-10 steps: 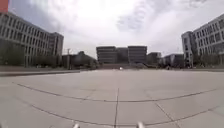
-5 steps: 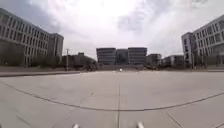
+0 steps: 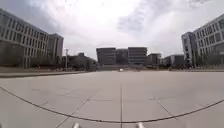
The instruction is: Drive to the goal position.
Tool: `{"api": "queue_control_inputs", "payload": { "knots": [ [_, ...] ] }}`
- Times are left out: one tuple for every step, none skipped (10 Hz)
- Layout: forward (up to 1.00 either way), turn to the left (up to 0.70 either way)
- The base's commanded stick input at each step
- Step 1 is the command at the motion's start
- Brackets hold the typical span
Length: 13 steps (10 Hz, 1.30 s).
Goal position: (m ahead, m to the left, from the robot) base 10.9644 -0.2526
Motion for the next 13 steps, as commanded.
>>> {"api": "queue_control_inputs", "payload": {
  "knots": [
    [0.70, 0.00],
    [0.70, 0.00],
    [0.70, 0.00],
    [0.70, 0.00],
    [0.70, 0.00],
    [0.70, 0.00],
    [0.70, 0.00],
    [0.70, 0.00],
    [0.70, 0.00],
    [0.70, 0.00],
    [0.70, 0.00],
    [0.70, 0.00],
    [0.70, 0.00]
  ]
}}
